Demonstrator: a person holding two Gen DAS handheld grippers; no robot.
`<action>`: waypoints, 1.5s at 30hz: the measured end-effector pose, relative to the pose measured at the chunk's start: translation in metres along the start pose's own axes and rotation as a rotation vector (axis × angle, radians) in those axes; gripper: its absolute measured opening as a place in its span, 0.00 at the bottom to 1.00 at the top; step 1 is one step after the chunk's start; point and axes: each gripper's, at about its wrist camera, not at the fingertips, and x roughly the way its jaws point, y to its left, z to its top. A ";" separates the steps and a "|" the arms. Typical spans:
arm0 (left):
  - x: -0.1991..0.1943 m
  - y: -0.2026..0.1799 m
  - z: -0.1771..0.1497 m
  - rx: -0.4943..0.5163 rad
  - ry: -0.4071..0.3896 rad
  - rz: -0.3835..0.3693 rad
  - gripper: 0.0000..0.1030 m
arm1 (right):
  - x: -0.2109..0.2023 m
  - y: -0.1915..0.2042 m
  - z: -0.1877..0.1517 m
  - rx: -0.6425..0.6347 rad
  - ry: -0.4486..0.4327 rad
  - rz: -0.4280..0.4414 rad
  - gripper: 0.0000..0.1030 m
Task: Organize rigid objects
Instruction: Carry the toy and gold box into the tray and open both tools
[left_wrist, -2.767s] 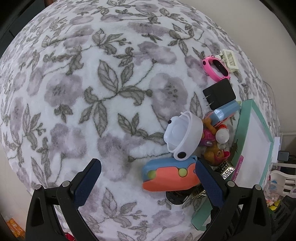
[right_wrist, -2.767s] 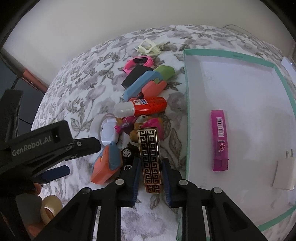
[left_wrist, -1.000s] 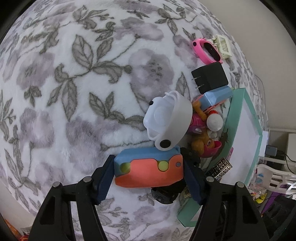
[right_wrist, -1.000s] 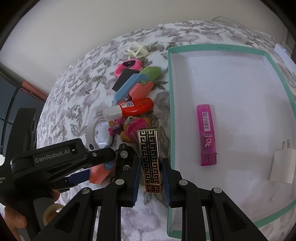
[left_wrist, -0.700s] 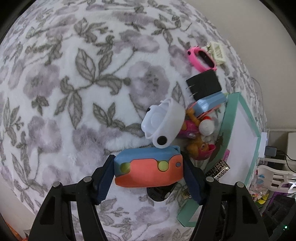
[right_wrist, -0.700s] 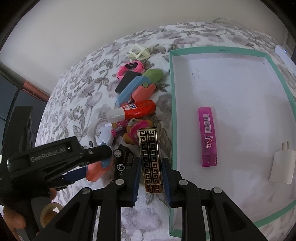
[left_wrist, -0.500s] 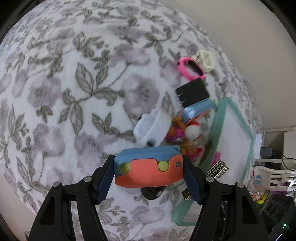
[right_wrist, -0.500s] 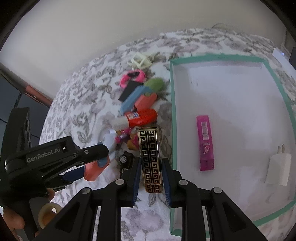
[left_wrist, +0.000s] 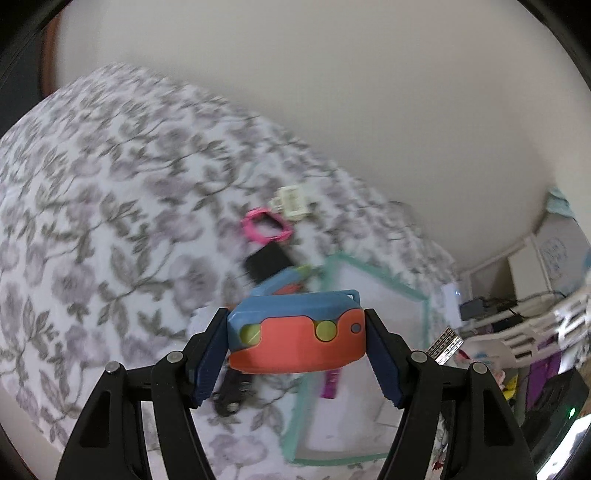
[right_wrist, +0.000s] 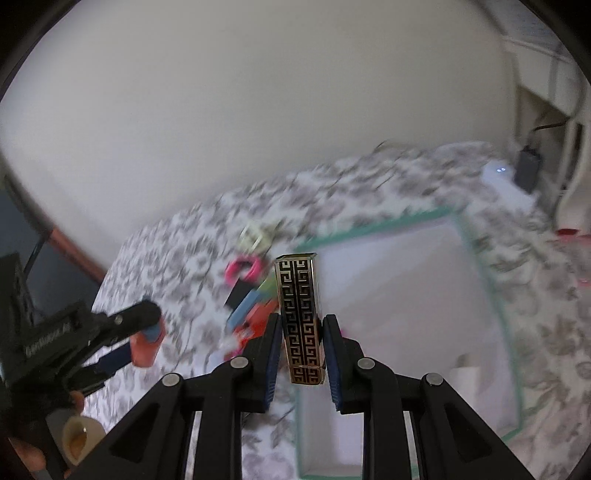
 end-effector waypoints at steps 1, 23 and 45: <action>0.002 -0.008 -0.002 0.022 -0.004 -0.008 0.69 | -0.007 -0.009 0.004 0.016 -0.023 -0.027 0.23; 0.113 -0.094 -0.066 0.237 0.172 0.023 0.70 | 0.035 -0.096 0.003 0.051 0.030 -0.312 0.23; 0.135 -0.100 -0.078 0.305 0.197 0.096 0.70 | 0.060 -0.100 -0.010 0.023 0.118 -0.329 0.24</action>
